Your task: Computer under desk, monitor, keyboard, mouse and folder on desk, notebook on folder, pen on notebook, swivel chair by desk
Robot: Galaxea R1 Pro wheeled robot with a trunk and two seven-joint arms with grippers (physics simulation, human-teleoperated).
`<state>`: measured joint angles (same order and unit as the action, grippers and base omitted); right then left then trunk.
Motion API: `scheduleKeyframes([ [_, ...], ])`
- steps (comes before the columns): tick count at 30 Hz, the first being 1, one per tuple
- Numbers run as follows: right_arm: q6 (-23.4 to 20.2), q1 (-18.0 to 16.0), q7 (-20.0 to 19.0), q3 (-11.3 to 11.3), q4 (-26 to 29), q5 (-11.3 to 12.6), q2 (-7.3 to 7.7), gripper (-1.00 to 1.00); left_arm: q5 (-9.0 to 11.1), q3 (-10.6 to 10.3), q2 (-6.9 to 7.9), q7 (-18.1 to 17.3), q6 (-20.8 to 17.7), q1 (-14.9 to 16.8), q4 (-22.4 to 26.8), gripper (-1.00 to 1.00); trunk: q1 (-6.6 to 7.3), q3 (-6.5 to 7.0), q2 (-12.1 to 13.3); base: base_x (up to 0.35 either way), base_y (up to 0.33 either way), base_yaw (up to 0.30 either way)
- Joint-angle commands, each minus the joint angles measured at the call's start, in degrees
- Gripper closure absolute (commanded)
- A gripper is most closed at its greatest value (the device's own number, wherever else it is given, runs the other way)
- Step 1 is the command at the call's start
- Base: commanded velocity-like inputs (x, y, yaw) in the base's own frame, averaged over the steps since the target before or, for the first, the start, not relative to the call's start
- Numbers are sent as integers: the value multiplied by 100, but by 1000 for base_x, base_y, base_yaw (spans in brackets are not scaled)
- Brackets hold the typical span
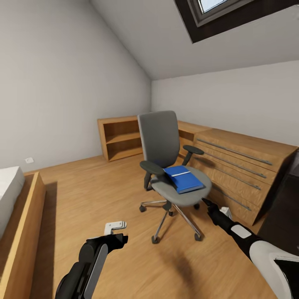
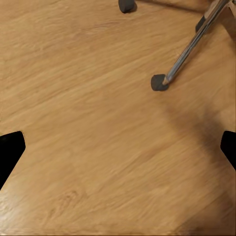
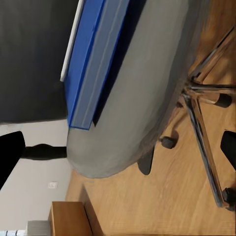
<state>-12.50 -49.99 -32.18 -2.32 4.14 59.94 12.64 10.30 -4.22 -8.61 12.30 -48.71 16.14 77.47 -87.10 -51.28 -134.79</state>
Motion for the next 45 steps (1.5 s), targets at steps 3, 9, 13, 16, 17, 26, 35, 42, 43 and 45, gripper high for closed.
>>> scheduleKeyframes([
  [3, 226, 2, 8, -19, -7, 22, -3, -100, 64, 2, 6, 54, -22, 3, -1, -100, 4, -6, -3, -294, 0, 0],
  [9, 1088, 114, 36, -15, -153, -128, -26, -100, 78, 12, 2, 39, -35, 3, -33, -100, 26, 12, 37, -89, 0, 0],
  [13, 1468, 221, 42, -14, -380, -410, -31, -100, 77, 14, 1, 31, -19, 3, -516, -100, 114, 84, 198, -18, 0, 0],
  [16, 2457, 702, 53, -12, -498, -920, -150, -100, 62, 17, 14, 31, 508, 3, -1544, -100, 180, 138, 318, -3, 0, 0],
  [17, 2620, 800, 62, -13, -502, -992, -185, -100, 58, 17, 18, 34, 660, 3, -1687, -100, 202, 156, 358, -1, 0, 0],
  [26, 5112, 1769, 398, -14, -522, -1621, -653, -100, 33, 18, 155, 45, 2849, -11, -3101, -100, 400, 317, 719, 0, 0, 0],
  [35, 6248, 2376, 823, -14, -527, -1692, -894, -100, 17, 14, 262, 45, 4455, -153, -4370, -100, 597, 479, 1080, 0, 0, 0],
  [42, 6619, 2558, 945, -14, -538, -1691, -1055, -100, -168, 7, 265, 51, 5247, -162, -4909, -100, 751, 605, 1361, 0, 0, 0],
  [43, 6633, 2564, 985, -14, -538, -1692, -1080, -100, -189, 7, 267, 51, 5275, -163, -4974, -100, 773, 623, 1401, 0, 0, 0],
  [45, 6661, 2577, 1137, -14, -535, -1694, -1149, -100, -232, 8, 269, 51, 5329, -163, -5200, -100, 817, 659, 1481, 0, 0, 0],
])
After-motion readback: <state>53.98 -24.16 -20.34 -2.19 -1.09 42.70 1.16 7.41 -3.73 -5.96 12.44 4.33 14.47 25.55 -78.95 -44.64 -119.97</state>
